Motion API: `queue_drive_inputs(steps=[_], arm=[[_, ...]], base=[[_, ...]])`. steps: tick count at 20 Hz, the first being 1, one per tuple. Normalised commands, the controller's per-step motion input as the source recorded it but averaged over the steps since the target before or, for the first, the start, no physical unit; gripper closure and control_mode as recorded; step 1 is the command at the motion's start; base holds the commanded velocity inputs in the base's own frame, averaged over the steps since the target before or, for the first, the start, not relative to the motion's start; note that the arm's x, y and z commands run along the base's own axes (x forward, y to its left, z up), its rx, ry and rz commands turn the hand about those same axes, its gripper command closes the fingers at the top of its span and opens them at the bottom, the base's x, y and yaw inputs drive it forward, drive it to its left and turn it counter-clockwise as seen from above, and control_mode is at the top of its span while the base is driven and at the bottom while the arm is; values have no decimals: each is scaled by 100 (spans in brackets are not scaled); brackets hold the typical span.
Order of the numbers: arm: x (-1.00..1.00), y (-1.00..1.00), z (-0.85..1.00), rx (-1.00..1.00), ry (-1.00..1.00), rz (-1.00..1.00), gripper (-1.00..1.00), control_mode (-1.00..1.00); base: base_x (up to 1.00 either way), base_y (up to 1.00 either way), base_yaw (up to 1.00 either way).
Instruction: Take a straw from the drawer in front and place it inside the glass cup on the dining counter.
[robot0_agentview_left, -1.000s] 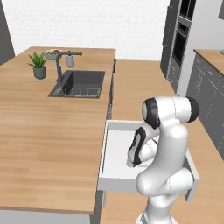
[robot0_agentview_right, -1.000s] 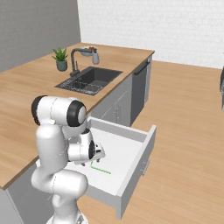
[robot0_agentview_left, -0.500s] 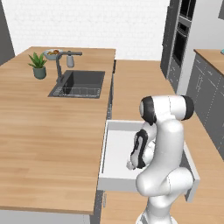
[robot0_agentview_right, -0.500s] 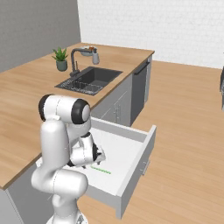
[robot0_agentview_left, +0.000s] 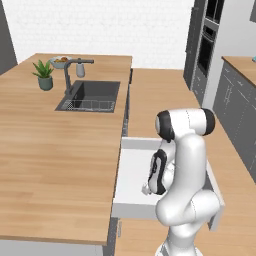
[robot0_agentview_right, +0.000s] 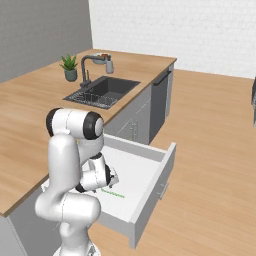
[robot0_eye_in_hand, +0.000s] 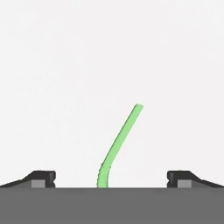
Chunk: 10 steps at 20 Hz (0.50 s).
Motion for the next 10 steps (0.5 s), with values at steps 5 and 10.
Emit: queue_drive_inputs(steps=[5, 10], arm=[[2, -2, -40, 2, 1, 0, 100, -100], [2, -14, -31, 3, 3, 0, 100, -100]], base=[[0, 0, 0], [0, 0, 0]])
